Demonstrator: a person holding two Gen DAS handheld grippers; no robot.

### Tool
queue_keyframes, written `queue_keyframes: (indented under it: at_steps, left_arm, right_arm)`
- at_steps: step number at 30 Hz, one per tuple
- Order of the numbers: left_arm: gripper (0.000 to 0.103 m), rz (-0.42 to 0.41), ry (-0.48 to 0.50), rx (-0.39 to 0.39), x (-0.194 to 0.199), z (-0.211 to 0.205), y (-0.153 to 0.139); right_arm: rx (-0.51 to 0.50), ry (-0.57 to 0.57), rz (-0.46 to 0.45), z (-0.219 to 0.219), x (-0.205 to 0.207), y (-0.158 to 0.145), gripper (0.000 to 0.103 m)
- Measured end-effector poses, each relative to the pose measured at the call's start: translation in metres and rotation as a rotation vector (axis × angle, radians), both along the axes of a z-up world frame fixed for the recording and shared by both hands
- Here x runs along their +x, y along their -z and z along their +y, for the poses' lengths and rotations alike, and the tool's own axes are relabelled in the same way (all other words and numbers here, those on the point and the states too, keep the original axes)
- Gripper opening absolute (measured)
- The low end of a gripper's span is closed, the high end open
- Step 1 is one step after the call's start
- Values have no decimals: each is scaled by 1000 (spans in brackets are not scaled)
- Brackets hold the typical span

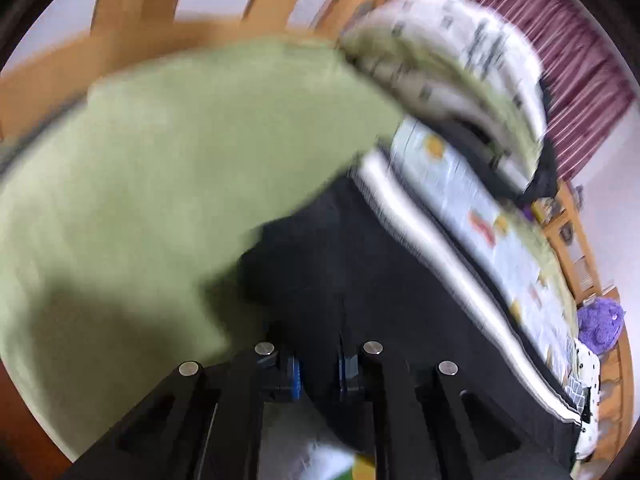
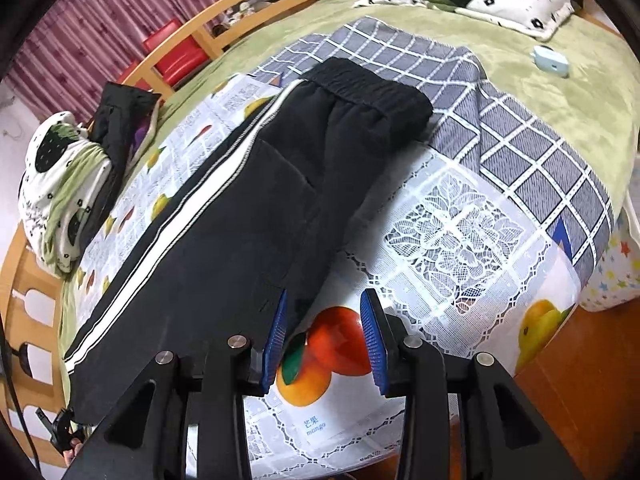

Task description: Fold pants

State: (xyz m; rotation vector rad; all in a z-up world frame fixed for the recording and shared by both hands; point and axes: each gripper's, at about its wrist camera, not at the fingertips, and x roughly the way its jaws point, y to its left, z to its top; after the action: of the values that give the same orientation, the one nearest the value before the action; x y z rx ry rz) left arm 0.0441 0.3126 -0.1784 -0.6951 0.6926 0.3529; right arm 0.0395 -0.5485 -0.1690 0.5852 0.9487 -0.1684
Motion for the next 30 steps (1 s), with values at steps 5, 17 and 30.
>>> queue_keyframes:
  at_steps: [5,17,30]
  left_arm:
    - [12,79,24,69,7,-2,-6]
    - [52,155,1,105,-32,-27,-21]
    - [53,110,90,175,-18,-77,-62]
  right_arm:
    - [-40,4,-39,-6,9,0,37]
    - [146,165,-133,-77,92,37,58]
    - [-78,-81,43,-91,114,27,52]
